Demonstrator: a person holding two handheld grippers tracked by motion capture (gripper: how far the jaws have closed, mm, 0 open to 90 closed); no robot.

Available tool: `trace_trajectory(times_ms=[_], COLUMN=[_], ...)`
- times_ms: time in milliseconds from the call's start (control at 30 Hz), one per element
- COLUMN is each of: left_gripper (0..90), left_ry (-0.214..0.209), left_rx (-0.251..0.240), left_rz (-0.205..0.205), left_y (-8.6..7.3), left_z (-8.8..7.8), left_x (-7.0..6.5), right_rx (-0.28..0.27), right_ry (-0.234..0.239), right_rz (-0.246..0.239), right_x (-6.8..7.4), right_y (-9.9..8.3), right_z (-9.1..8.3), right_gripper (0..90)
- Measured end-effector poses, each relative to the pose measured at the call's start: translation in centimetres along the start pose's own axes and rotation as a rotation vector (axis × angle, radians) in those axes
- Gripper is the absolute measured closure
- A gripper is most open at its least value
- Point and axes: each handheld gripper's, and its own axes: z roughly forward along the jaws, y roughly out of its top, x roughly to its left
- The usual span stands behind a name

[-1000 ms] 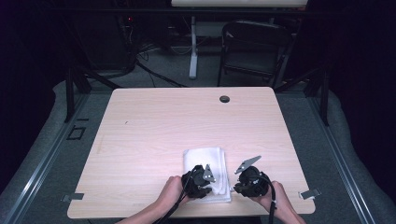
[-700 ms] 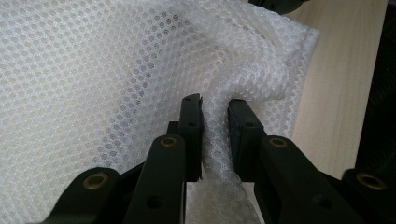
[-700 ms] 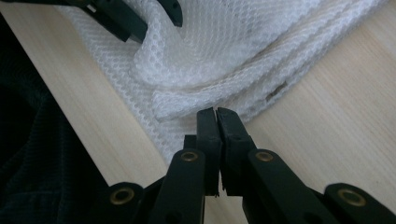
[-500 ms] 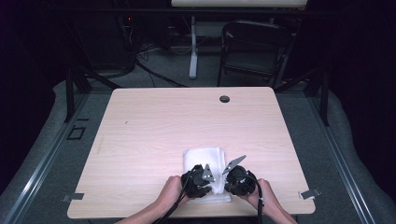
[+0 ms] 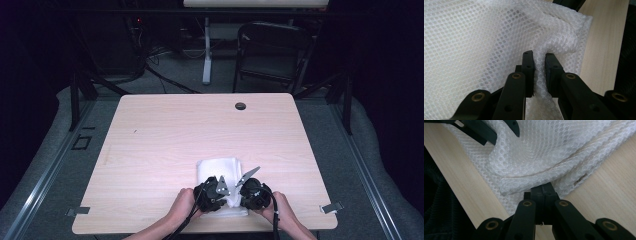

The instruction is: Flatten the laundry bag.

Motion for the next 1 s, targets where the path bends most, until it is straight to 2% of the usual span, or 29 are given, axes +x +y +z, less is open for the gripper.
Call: trace_trajectory(times_ms=[33, 67, 100, 167, 333, 433, 467, 500, 567, 767, 933, 1000], left_gripper=[80.6, 80.6, 80.7, 80.9, 81.1, 81.1, 81.2, 81.2, 81.2, 81.3, 81.5, 81.5], left_ry=[0.0, 0.004, 0.003, 0.006, 0.011, 0.014, 0.02, 0.019, 0.031, 0.046, 0.056, 0.058], left_rx=[0.002, -0.004, -0.007, -0.012, -0.014, -0.024, -0.033, -0.036, -0.046, -0.062, -0.076, -0.08], left_rz=[0.003, 0.0, -0.001, 0.001, 0.012, 0.018, 0.017, 0.015, 0.015, 0.014, 0.012, 0.012], left_y=[0.0, 0.0, 0.0, 0.0, 0.1, 0.1, 0.1, 0.1, 0.1, 0.1, 0.2, 0.2], left_z=[0.0, 0.0, -0.1, -0.2, -0.4, -0.6, -0.6, -0.7, -0.8, -1.2, -1.6, -1.7], left_x=[0.0, 0.0, -0.1, -0.1, -0.1, -0.1, -0.2, -0.2, -0.2, -0.2, -0.2, -0.2], right_rx=[0.028, 0.028, -0.012, 0.04, 0.027, 0.033, 0.057, 0.034, 0.061, 0.036, 0.058, 0.045], right_ry=[0.005, 0.005, 0.01, -0.002, 0.01, 0.007, 0.006, 0.012, 0.003, 0.017, 0.005, 0.013], right_rz=[-0.01, -0.01, 0.027, 0.004, 0.023, 0.021, 0.004, 0.027, 0.008, 0.04, 0.033, 0.045], right_x=[-0.2, -0.2, 0.0, -0.3, -0.3, -0.4, -0.5, -0.4, -0.5, -0.4, -0.6, -0.6], right_y=[0.1, 0.1, -0.1, 0.0, -0.1, -0.1, 0.0, -0.1, 0.0, -0.1, -0.1, -0.1], right_z=[-0.2, -0.2, 0.1, -0.3, -0.2, -0.2, -0.4, -0.2, -0.4, -0.3, -0.4, -0.3], right_gripper=[90.0, 90.0, 90.0, 90.0, 90.0, 90.0, 90.0, 90.0, 90.0, 90.0, 90.0, 90.0])
